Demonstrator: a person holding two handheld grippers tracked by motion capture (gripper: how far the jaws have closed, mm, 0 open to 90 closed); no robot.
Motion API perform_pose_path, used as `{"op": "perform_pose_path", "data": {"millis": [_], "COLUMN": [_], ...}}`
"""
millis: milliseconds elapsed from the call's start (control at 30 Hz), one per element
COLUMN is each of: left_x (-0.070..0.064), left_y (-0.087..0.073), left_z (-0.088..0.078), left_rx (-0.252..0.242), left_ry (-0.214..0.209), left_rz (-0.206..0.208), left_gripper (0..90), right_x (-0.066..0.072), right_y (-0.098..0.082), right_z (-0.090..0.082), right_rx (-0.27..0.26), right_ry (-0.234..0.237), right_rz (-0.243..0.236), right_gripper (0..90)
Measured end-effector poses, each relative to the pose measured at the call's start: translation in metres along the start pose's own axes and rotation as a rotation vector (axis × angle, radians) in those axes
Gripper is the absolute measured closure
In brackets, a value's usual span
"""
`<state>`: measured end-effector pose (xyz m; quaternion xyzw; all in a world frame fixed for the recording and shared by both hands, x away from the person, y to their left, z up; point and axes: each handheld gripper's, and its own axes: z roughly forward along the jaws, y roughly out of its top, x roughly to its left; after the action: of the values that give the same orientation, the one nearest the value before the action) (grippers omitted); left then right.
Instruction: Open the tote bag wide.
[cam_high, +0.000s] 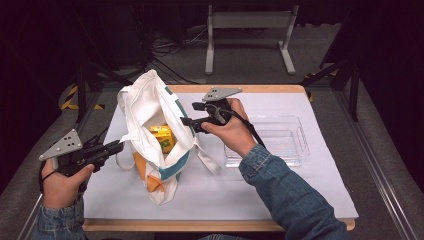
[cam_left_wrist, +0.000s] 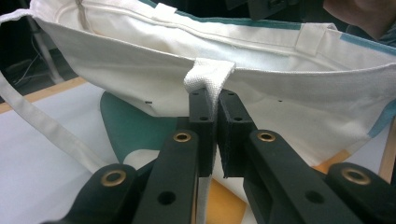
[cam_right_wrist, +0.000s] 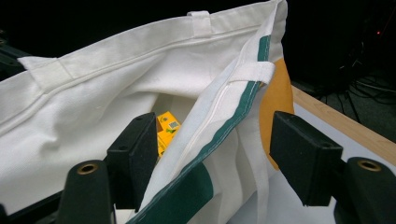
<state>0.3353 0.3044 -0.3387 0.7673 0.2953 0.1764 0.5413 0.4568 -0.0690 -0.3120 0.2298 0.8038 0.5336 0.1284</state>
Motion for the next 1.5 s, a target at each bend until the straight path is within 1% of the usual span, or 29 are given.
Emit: {"op": "perform_pose_path", "data": {"millis": [167, 200, 267, 333, 400, 433, 500, 533, 600, 667, 767, 800, 833, 867, 967, 1033, 1067, 1200, 1367, 1433, 1467, 1500], "left_x": [-0.001, -0.001, -0.001, -0.001, -0.001, -0.001, -0.001, -0.002, -0.001, -0.001, -0.001, -0.001, -0.001, -0.001, -0.002, -0.003, -0.003, -0.002, 0.003, 0.005, 0.005, 0.005], "left_y": [0.0, 0.0, -0.001, -0.001, -0.001, -0.001, -0.001, -0.001, -0.001, -0.001, -0.002, -0.001, -0.001, -0.001, -0.001, 0.0, 0.001, 0.0, -0.005, -0.008, -0.008, -0.008], "left_z": [0.0, 0.0, 0.0, 0.0, 0.0, 0.001, 0.001, 0.001, 0.001, 0.0, -0.002, -0.003, -0.003, -0.006, -0.011, -0.015, -0.016, -0.022, -0.031, -0.032, -0.032, -0.032], "left_rx": [0.001, 0.001, 0.001, 0.0, -0.001, -0.001, 0.003, 0.001, 0.003, -0.001, -0.004, -0.002, -0.002, -0.01, -0.03, -0.033, -0.036, -0.027, -0.023, -0.017, -0.017, -0.004], "left_ry": [-0.001, -0.001, -0.001, -0.001, -0.001, 0.0, 0.0, -0.004, -0.002, 0.0, 0.005, 0.006, 0.006, 0.01, 0.031, 0.046, 0.047, 0.053, 0.067, 0.06, 0.06, 0.054], "left_rz": [-0.001, 0.0, 0.0, 0.0, -0.001, -0.001, 0.004, -0.008, -0.002, -0.002, 0.002, 0.004, 0.004, 0.006, 0.007, 0.012, 0.014, 0.007, -0.028, -0.048, -0.048, -0.058], "left_gripper": [85.8, 85.8, 85.8, 85.8, 85.8, 85.8, 85.7, 85.7, 85.7, 85.7, 85.8, 85.9, 86.0, 86.0, 86.3, 86.4, 86.4, 86.7, 87.0, 87.1, 87.2, 87.2], "right_x": [0.0, 0.0, 0.001, 0.002, 0.004, 0.005, 0.008, 0.009, 0.011, 0.013, 0.015, 0.016, 0.016, 0.016, 0.018, 0.019, 0.019, 0.017, 0.011, 0.01, 0.01, 0.01], "right_y": [0.001, 0.001, -0.001, -0.004, -0.005, -0.006, -0.006, -0.007, -0.005, -0.003, -0.001, 0.0, 0.0, 0.001, 0.001, 0.0, 0.0, -0.002, -0.011, -0.016, -0.018, -0.018], "right_z": [0.015, 0.015, 0.02, 0.024, 0.026, 0.027, 0.028, 0.028, 0.026, 0.022, 0.017, 0.014, 0.014, 0.012, 0.003, -0.003, -0.006, -0.017, -0.031, -0.035, -0.036, -0.036], "right_rx": [0.039, 0.039, 0.063, 0.081, 0.097, 0.1, 0.129, 0.13, 0.132, 0.129, 0.123, 0.118, 0.118, 0.112, 0.093, 0.084, 0.08, 0.068, 0.059, 0.058, 0.058, 0.058], "right_ry": [0.01, 0.01, 0.019, 0.031, 0.05, 0.059, 0.072, 0.073, 0.065, 0.064, 0.042, 0.03, 0.03, 0.024, -0.011, -0.049, -0.057, -0.085, -0.104, -0.108, -0.108, -0.108], "right_rz": [0.005, 0.005, 0.01, 0.008, 0.018, 0.017, 0.004, -0.002, -0.025, -0.038, -0.069, -0.073, -0.073, -0.073, -0.065, -0.059, -0.053, -0.036, -0.015, -0.006, -0.003, -0.003], "right_gripper": [30.0, 30.0, 29.9, 31.5, 35.1, 38.1, 48.7, 53.7, 65.4, 77.2, 84.7, 85.4, 85.4, 85.6, 85.9, 86.0, 86.0, 86.1, 86.1, 86.1, 86.1, 86.1]}}
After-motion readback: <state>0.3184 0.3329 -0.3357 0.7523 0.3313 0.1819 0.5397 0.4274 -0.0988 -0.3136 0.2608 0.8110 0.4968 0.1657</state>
